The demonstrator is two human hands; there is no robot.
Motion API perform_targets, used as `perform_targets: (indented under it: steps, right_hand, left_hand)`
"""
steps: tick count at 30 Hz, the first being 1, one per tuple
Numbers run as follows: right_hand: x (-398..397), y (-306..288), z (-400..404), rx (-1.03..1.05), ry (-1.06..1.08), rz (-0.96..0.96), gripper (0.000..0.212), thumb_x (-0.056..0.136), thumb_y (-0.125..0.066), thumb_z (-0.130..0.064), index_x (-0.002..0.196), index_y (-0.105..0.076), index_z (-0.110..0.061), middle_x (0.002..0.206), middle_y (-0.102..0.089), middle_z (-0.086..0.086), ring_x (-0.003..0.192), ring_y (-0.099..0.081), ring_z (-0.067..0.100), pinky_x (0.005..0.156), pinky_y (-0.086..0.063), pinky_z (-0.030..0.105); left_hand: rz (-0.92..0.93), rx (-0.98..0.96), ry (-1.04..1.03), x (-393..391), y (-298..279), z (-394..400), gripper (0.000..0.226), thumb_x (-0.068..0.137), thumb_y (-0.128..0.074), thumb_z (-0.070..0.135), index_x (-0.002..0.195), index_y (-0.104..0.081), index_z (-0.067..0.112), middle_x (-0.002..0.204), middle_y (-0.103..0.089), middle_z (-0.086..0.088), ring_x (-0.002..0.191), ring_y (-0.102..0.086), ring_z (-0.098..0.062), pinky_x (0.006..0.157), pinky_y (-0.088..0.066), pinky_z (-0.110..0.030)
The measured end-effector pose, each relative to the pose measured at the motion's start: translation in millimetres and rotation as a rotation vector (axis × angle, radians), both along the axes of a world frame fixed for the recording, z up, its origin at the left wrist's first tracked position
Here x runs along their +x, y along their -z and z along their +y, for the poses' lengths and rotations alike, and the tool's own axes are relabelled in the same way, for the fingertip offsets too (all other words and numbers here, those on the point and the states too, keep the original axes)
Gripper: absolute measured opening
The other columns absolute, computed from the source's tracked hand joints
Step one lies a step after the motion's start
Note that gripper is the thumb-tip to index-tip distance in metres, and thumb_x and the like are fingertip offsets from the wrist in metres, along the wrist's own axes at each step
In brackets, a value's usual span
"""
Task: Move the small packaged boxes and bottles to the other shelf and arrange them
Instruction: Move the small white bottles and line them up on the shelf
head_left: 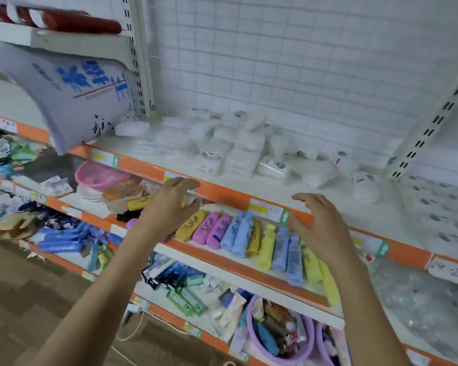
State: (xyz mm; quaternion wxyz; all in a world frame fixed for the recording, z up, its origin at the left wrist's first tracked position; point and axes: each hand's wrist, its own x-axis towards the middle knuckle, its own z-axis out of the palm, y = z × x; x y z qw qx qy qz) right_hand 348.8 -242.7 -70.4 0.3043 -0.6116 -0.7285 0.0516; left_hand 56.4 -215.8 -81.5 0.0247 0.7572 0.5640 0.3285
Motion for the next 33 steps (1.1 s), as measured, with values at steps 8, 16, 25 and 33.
perform_targets:
  steps: [8, 16, 25, 33]
  right_hand:
    - [60, -37, 155, 0.021, 0.073, 0.037, 0.036, 0.086, -0.061, -0.023, 0.121, -0.054, -0.018, 0.121, -0.055, 0.004, 0.114, -0.051, 0.021, 0.092, -0.041, 0.035]
    - [81, -23, 280, -0.231, 0.149, -0.183, 0.05, 0.089, -0.058, -0.03, 0.134, -0.042, -0.016, 0.136, -0.047, 0.006, 0.127, -0.039, 0.026, 0.101, -0.033, 0.039]
    - [85, 2, 312, -0.345, 0.17, -0.324, 0.067, 0.084, -0.058, -0.011, 0.142, -0.026, -0.019, 0.141, -0.038, 0.007, 0.129, -0.031, 0.031, 0.1, -0.033, 0.04]
    - [102, -24, 296, -0.3, 0.132, 0.268, 0.04, 0.075, -0.075, -0.015, 0.104, -0.048, -0.022, 0.094, -0.049, -0.014, 0.082, -0.048, 0.011, 0.065, -0.039, 0.019]
  left_hand:
    - [0.04, 0.033, 0.175, 79, -44, 162, 0.041, 0.085, -0.062, 0.027, 0.123, -0.052, 0.015, 0.12, -0.053, -0.004, 0.105, -0.055, -0.02, 0.082, -0.044, -0.03]
    - [0.428, -0.136, 0.265, 148, -45, 284, 0.076, 0.075, -0.065, 0.052, 0.138, -0.036, 0.019, 0.142, -0.035, -0.003, 0.134, -0.026, -0.021, 0.108, -0.013, -0.035]
    - [0.472, -0.308, 0.371, 166, -37, 314, 0.068, 0.076, -0.06, 0.055, 0.133, -0.039, 0.023, 0.111, -0.058, -0.002, 0.117, -0.043, -0.019, 0.104, -0.005, -0.033]
    - [0.017, -0.34, 0.568, 160, -73, 328, 0.063, 0.077, -0.07, 0.039, 0.13, -0.041, 0.021, 0.116, -0.052, 0.006, 0.112, -0.049, -0.016, 0.099, -0.029, -0.028]
